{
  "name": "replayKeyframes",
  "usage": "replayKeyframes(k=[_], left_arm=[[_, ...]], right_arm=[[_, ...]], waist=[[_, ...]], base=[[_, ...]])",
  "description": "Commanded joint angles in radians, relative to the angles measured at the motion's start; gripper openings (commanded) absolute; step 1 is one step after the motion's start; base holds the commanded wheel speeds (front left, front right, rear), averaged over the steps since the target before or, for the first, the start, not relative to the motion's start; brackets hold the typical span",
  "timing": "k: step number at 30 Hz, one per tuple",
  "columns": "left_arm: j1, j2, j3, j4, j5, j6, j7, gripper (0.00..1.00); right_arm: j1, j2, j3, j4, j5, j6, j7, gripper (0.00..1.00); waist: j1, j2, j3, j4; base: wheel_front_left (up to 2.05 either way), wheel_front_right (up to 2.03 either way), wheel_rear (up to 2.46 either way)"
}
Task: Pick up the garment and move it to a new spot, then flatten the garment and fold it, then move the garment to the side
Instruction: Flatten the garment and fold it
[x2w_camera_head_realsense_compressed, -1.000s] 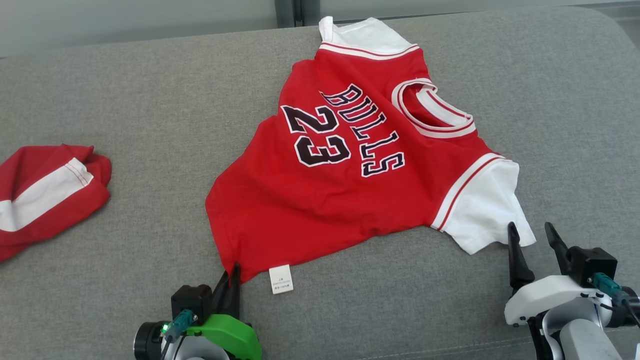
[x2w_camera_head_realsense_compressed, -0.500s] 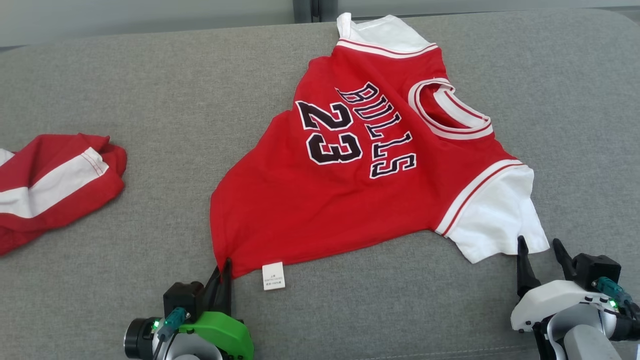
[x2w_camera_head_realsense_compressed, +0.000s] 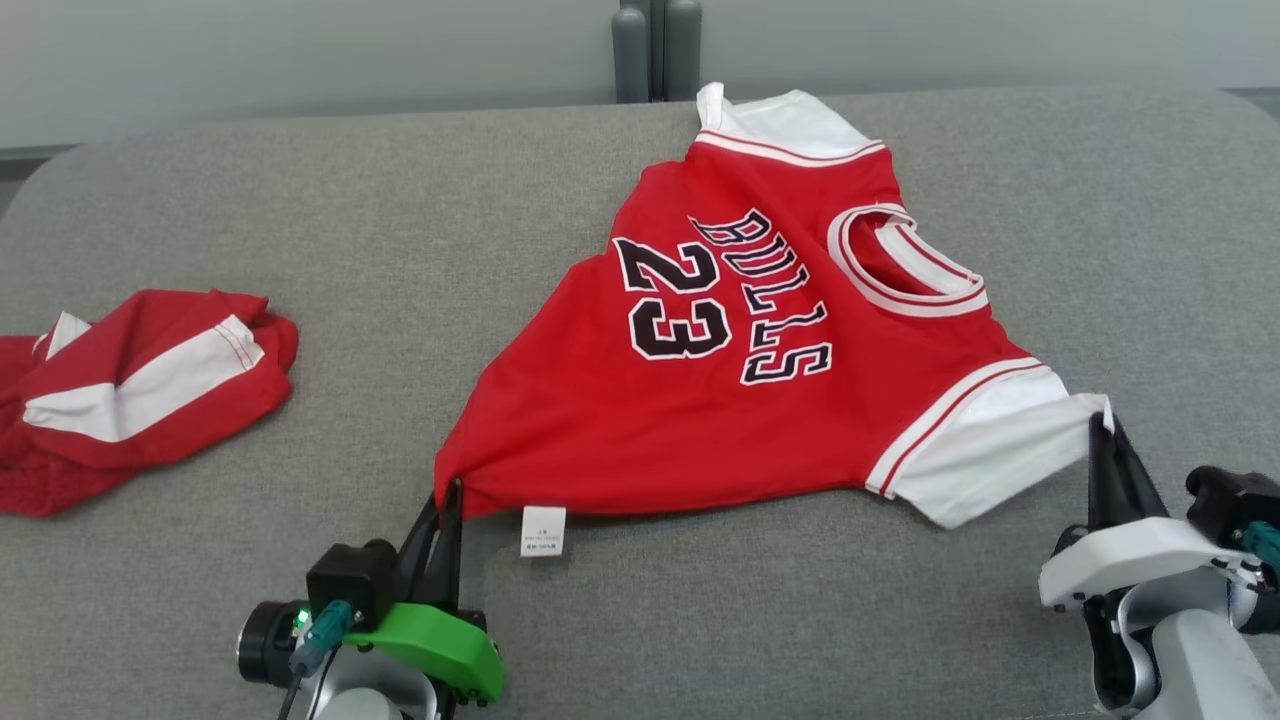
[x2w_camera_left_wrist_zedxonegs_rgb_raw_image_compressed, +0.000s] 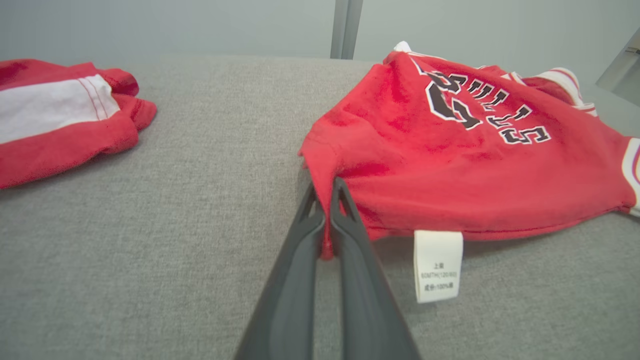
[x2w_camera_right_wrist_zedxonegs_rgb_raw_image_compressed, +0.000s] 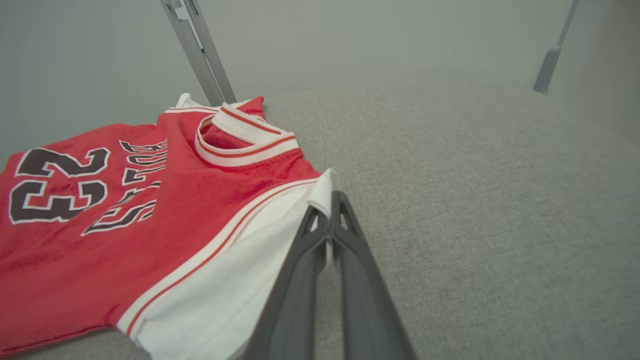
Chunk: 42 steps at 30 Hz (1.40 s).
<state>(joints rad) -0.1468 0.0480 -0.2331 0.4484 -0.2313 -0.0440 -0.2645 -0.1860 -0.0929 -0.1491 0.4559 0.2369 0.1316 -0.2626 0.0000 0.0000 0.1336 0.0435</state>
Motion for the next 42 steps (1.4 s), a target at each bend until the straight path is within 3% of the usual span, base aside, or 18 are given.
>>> replayKeyframes(k=[1, 6, 10, 17, 25, 31, 37, 39, 42], left_arm=[[-0.004, 0.005, 0.018, -0.025, 0.013, -0.010, 0.000, 0.00], [-0.078, 0.024, 0.068, -0.088, 0.050, -0.041, 0.000, 0.00], [-0.154, 0.054, 0.091, -0.098, 0.066, -0.056, 0.000, 0.00], [-0.422, 0.141, 0.130, -0.101, 0.081, -0.073, 0.001, 0.00], [-0.723, 0.195, 0.070, -0.014, 0.100, -0.082, 0.067, 0.00], [-1.021, 0.227, 0.034, 0.085, 0.149, -0.076, 0.081, 0.00], [-1.340, 0.255, 0.027, 0.179, 0.225, -0.012, 0.029, 0.00], [-1.403, 0.252, 0.037, 0.200, 0.225, 0.010, 0.013, 0.00], [-1.446, 0.246, 0.033, 0.234, 0.223, 0.008, 0.001, 0.00]], right_arm=[[0.002, -0.002, 0.001, -0.046, 0.015, -0.002, -0.003, 0.00], [-0.049, -0.036, 0.047, -0.207, 0.060, -0.002, -0.003, 0.00], [-0.118, -0.074, 0.094, -0.257, 0.081, -0.002, -0.003, 0.00], [-0.353, -0.167, 0.170, -0.288, 0.119, -0.002, -0.003, 0.00], [-0.621, -0.265, 0.260, -0.192, 0.114, -0.002, 0.035, 0.00], [-0.945, -0.340, 0.315, -0.066, 0.056, -0.002, 0.088, 0.00], [-1.308, -0.381, 0.275, 0.080, -0.057, -0.002, 0.048, 0.00], [-1.382, -0.381, 0.259, 0.115, -0.102, -0.002, 0.023, 0.00], [-1.446, -0.378, 0.235, 0.160, -0.139, -0.002, 0.005, 0.00]], waist=[[0.0000, 0.0000, -0.066, -0.002], [0.0000, 0.0000, -0.119, -0.009], [0.0000, 0.0000, -0.118, -0.020], [0.0000, 0.0000, -0.012, -0.038], [0.0000, 0.0000, 0.225, -0.035], [0.0000, 0.0000, 0.419, -0.027], [0.0000, 0.0000, 0.461, -0.006], [0.0000, 0.0000, 0.444, -0.003], [0.0000, 0.0000, 0.425, 0.000]], base=[[0.00, 0.00, 0.00], [0.00, 0.00, 0.00], [0.00, 0.00, 0.00], [0.00, 0.00, 0.00], [0.00, 0.00, 0.00], [0.00, 0.00, 0.00], [0.00, 0.00, 0.00], [0.00, 0.00, 0.00], [0.00, 0.00, 0.00]])
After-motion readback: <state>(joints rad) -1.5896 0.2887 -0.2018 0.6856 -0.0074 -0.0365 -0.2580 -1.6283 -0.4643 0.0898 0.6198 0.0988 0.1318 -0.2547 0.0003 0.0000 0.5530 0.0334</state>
